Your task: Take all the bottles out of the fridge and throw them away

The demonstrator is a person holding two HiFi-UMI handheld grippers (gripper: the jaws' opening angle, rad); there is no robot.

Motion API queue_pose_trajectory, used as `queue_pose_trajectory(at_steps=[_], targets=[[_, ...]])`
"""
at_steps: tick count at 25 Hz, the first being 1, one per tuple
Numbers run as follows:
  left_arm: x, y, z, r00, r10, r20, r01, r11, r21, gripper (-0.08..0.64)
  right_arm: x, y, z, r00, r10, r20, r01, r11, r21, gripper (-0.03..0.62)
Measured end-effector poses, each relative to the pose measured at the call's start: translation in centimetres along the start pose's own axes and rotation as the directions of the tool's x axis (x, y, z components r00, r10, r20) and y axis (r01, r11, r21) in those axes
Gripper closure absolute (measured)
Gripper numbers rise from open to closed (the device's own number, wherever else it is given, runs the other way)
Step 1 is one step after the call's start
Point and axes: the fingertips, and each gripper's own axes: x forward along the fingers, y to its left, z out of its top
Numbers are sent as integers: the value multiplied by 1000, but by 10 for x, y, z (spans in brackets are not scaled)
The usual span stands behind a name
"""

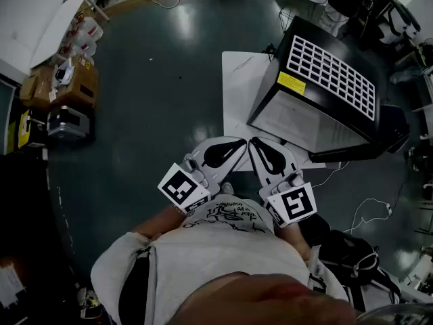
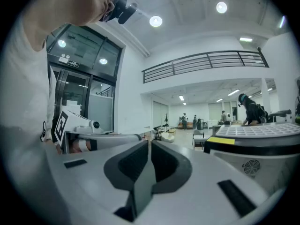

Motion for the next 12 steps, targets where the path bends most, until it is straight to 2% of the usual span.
queue_pose_trajectory(at_steps=[12], targets=[[2, 2, 1, 1000, -1, -7, 1, 1000, 7, 552, 1, -5, 2, 1000, -14, 14, 14, 1000, -1, 574]])
